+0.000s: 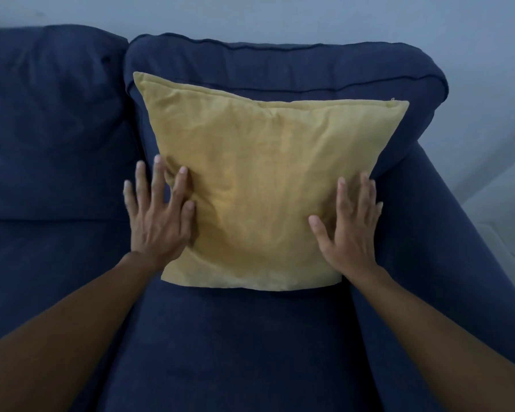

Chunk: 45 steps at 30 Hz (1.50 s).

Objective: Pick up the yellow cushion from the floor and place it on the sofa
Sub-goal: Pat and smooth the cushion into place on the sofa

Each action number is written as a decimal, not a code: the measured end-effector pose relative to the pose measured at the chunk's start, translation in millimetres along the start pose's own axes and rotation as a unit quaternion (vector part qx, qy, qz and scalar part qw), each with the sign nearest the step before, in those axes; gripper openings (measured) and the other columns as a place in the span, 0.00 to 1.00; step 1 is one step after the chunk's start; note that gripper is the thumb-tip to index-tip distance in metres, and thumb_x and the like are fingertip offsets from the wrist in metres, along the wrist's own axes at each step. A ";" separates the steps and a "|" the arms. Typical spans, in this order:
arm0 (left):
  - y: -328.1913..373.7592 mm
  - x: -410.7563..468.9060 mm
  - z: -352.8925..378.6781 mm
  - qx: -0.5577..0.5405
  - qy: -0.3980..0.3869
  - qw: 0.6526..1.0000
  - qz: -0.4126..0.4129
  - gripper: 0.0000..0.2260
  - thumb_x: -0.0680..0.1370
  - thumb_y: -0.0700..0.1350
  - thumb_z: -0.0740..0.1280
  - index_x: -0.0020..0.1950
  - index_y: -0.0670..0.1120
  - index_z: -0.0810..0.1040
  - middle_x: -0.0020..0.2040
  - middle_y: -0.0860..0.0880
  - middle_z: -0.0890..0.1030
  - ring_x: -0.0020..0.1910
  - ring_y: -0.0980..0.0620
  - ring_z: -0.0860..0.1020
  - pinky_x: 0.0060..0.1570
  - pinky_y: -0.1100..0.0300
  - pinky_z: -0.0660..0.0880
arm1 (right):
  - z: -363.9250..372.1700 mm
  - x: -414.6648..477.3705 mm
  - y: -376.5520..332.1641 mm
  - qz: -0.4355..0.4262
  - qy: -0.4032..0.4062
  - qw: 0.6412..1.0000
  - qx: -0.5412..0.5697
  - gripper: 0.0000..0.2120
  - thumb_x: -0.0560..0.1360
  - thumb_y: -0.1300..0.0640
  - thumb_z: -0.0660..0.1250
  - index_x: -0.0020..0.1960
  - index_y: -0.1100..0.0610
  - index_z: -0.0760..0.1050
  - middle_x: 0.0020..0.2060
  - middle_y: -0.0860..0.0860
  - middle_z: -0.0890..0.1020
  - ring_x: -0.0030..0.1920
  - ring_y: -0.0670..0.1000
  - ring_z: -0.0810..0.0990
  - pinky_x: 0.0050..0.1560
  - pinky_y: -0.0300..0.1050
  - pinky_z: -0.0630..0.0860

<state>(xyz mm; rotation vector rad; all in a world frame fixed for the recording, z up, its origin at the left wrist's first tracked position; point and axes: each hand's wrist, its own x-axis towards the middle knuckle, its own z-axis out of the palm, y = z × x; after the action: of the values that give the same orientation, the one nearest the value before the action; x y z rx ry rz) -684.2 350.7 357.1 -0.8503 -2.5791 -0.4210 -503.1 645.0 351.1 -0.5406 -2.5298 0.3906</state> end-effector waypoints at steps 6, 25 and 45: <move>60.6 59.0 -2.7 0.029 0.059 0.981 0.184 0.28 0.84 0.58 0.48 0.82 0.49 0.55 0.82 0.41 0.53 0.81 0.38 0.51 0.76 0.34 0.48 | 6.1 49.7 -46.3 -0.173 0.001 0.980 -0.101 0.38 0.79 0.30 0.52 0.82 0.49 0.51 0.81 0.60 0.48 0.81 0.64 0.43 0.75 0.72 0.42; 13.4 97.9 -17.6 0.034 0.036 0.996 0.078 0.28 0.84 0.59 0.45 0.83 0.53 0.48 0.84 0.45 0.47 0.82 0.41 0.44 0.77 0.36 0.42 | -25.4 91.3 13.8 0.010 -0.004 0.994 -0.110 0.40 0.78 0.27 0.44 0.82 0.47 0.41 0.82 0.56 0.42 0.80 0.64 0.39 0.73 0.76 0.41; 10.1 81.1 -25.1 0.038 0.082 0.993 0.076 0.27 0.84 0.56 0.45 0.83 0.49 0.51 0.83 0.42 0.50 0.81 0.39 0.48 0.77 0.37 0.43 | -24.5 81.0 13.0 -0.016 0.005 0.994 -0.105 0.39 0.79 0.30 0.45 0.82 0.47 0.39 0.82 0.57 0.42 0.81 0.63 0.40 0.73 0.75 0.40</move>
<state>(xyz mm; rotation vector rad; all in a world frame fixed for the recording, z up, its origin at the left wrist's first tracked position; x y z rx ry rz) -731.2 389.1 417.3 -0.9368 -2.3458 -0.3324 -549.5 696.8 401.0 -0.5768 -2.5829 0.1103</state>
